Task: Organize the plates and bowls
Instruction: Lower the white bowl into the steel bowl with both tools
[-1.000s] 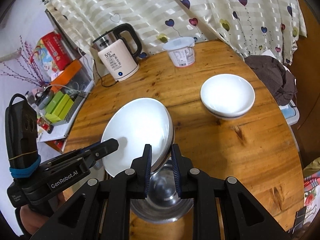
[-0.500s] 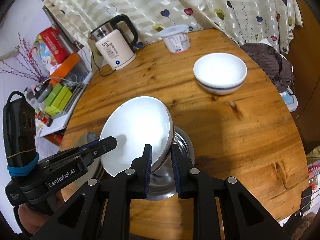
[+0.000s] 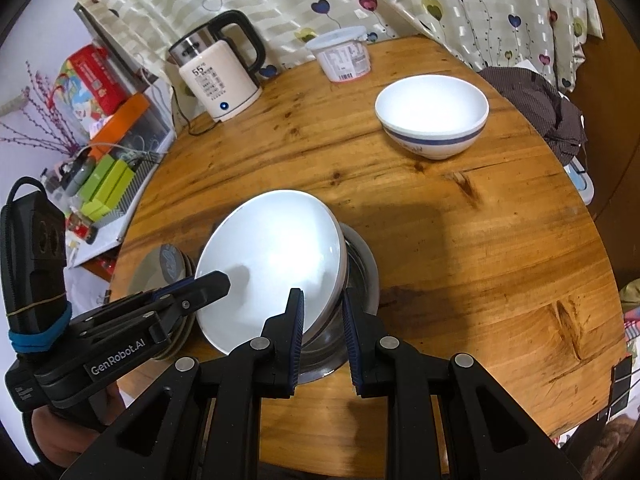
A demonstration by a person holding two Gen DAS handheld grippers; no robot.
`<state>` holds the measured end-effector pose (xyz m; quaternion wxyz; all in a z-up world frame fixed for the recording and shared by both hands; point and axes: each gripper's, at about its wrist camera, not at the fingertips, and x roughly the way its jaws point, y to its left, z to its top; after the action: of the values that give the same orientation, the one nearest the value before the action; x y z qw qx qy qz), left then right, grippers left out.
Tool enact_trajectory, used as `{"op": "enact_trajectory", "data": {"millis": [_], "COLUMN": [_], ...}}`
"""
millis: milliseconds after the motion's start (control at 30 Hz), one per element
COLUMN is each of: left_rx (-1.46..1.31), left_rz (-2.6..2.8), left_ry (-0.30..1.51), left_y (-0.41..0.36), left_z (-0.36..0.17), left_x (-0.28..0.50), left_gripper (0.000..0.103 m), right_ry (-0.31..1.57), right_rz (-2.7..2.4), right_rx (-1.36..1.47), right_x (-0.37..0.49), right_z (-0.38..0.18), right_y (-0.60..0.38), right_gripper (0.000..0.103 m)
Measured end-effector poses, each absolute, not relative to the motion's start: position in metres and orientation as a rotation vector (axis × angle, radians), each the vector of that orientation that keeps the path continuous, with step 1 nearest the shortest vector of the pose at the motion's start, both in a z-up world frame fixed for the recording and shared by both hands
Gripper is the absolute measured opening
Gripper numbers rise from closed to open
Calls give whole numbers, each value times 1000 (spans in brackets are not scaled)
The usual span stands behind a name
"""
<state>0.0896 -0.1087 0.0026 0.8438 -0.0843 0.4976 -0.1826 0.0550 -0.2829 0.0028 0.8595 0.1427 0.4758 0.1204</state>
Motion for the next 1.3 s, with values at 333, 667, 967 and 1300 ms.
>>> {"op": "enact_trajectory", "data": {"millis": [333, 667, 967, 1300], "left_rx": [-173, -171, -177, -179], "left_rz": [-388, -394, -402, -391], "left_ry": [1082, 1084, 1083, 1040], "left_y": [-111, -113, -115, -109], "left_z": [-7, -8, -9, 1], "left_x": [92, 92, 93, 94], "left_gripper": [17, 17, 17, 19], "right_ry": [1027, 1041, 1041, 1025], "right_rz": [240, 236, 237, 239], "right_rx": [293, 290, 295, 281], "right_x": [58, 60, 60, 62], "right_z": [-4, -9, -11, -8], "right_y": [-282, -283, -286, -285], "right_gripper": [19, 21, 22, 22]}}
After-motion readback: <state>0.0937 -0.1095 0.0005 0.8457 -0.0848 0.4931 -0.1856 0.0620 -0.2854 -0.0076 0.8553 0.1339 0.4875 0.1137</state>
